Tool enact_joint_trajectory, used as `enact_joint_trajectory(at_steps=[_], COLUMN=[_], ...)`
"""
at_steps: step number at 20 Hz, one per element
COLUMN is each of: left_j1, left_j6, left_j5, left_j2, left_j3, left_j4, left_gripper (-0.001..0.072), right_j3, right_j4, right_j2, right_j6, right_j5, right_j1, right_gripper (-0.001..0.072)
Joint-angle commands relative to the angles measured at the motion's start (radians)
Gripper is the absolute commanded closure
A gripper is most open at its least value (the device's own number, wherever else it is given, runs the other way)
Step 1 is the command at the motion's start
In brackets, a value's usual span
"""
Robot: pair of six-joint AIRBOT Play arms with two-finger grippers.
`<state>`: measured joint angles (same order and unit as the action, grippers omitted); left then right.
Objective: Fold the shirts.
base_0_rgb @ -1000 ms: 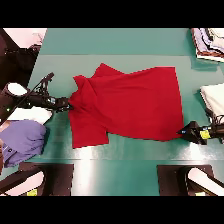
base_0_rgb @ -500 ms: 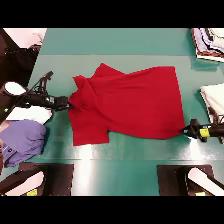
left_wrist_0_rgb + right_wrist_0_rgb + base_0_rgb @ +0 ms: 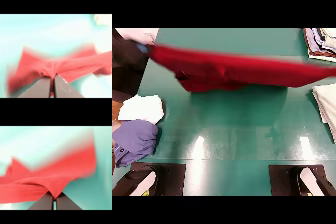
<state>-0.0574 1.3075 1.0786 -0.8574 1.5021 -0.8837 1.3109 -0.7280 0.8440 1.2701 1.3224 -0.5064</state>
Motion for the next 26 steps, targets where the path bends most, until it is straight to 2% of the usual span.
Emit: enact_joint_trajectory(at_steps=[1,6,9,11,15,19,23,26], left_j1=[-0.001,0.0,-0.001,-0.001,0.0,0.0,0.0,0.0], left_j6=[0.003,0.061,0.101,0.104,0.104,0.103,0.098,0.098], left_j5=[-0.003,-0.019,0.014,0.051,0.064,0.121,0.134,0.058], left_j2=[0.041,0.041,0.041,0.038,0.018,-0.142,-0.415,-0.609], left_j3=[0.332,0.665,0.729,0.704,0.397,0.085,-0.005,-0.005], left_j4=[0.002,0.015,0.05,0.053,0.05,0.039,0.03,0.032], left_gripper=[0.0679,0.0679,0.068,0.0679,0.0679,0.0679,0.0679,0.0678], right_j3=[0.349,0.695,0.825,0.855,0.678,0.488,0.351,0.326], right_j4=[0.019,0.018,-0.001,-0.073,-0.102,-0.132,-0.368,-0.383], right_j2=[-0.01,0.047,0.079,0.083,0.098,0.262,0.496,0.694], right_j6=[0.005,0.017,0.046,0.084,0.091,0.103,0.169,0.169], right_j5=[-0.011,0.03,0.081,0.138,0.187,0.287,0.286,0.234], right_j1=[-0.001,-0.001,-0.001,-0.001,0.0,0.098,0.288,0.369], right_gripper=[0.0694,0.0694,0.0694,0.0694,0.0694,0.0694,0.0694,0.0695])
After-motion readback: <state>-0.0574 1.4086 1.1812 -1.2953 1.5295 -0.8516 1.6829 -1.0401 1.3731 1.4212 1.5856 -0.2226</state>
